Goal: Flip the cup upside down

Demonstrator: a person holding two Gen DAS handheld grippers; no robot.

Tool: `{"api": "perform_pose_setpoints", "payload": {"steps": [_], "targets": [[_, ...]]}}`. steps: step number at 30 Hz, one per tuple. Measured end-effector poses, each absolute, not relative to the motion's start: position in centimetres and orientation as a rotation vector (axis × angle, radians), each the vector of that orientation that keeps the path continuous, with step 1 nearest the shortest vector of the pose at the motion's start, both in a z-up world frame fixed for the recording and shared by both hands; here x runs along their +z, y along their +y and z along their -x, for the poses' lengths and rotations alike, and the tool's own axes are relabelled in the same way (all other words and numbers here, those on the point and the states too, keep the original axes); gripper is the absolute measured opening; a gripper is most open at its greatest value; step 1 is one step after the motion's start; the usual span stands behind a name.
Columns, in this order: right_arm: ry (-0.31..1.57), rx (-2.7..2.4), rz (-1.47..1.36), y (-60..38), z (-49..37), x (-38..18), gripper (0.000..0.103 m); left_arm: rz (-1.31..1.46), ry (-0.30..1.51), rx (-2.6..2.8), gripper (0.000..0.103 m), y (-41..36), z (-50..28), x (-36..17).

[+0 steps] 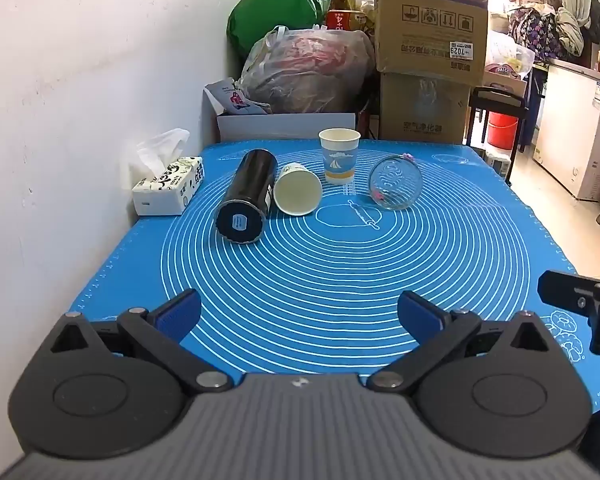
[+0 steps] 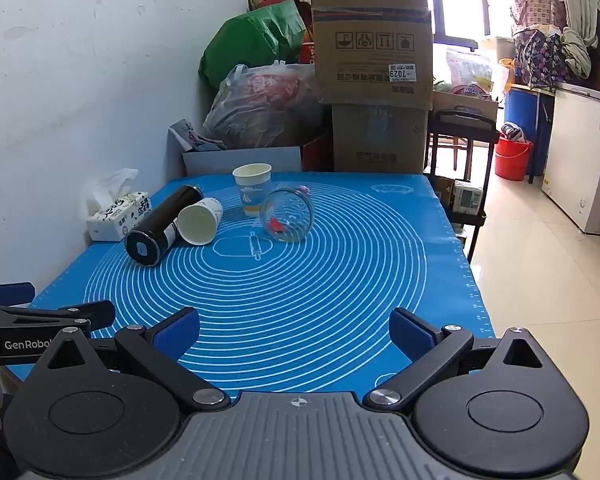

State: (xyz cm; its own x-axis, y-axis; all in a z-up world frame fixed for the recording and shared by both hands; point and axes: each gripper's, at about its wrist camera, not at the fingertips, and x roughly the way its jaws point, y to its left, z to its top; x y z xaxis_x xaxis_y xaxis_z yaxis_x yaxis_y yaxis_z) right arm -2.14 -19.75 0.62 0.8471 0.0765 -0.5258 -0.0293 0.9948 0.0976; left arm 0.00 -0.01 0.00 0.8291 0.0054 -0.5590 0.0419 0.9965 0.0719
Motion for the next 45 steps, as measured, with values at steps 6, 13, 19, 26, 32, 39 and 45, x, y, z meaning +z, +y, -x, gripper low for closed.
{"api": "perform_pose_setpoints", "payload": {"steps": [6, 13, 19, 26, 32, 39, 45], "targets": [[0.561, 0.056, -0.084, -19.7, 2.3, 0.7, 0.103, -0.080, 0.593, -0.022, 0.103, -0.1, 0.0, 0.0], [0.557, 0.061, -0.083, -19.7, 2.6, 0.9, 0.103, -0.074, 0.594, -0.028, 0.103, 0.1, -0.1, -0.2], [0.557, 0.058, -0.082, -19.7, 2.5, 0.9, 0.103, -0.074, 0.593, -0.026, 0.103, 0.1, 0.1, -0.1], [0.562, 0.061, -0.083, -19.7, 2.6, 0.8, 0.103, -0.073, 0.591, -0.027, 0.103, 0.1, 0.3, 0.1], [0.569, 0.062, -0.084, -19.7, 2.6, 0.6, 0.103, -0.075, 0.590, -0.027, 0.103, 0.0, 0.4, 0.2], [0.569, 0.062, -0.084, -19.7, 2.6, 0.6, 0.103, -0.077, 0.592, -0.028, 0.103, 0.1, 0.4, 0.1], [0.555, 0.059, -0.082, -19.7, 2.7, 0.9, 0.103, -0.076, 0.589, -0.025, 0.103, 0.3, 0.5, 0.1]]}}
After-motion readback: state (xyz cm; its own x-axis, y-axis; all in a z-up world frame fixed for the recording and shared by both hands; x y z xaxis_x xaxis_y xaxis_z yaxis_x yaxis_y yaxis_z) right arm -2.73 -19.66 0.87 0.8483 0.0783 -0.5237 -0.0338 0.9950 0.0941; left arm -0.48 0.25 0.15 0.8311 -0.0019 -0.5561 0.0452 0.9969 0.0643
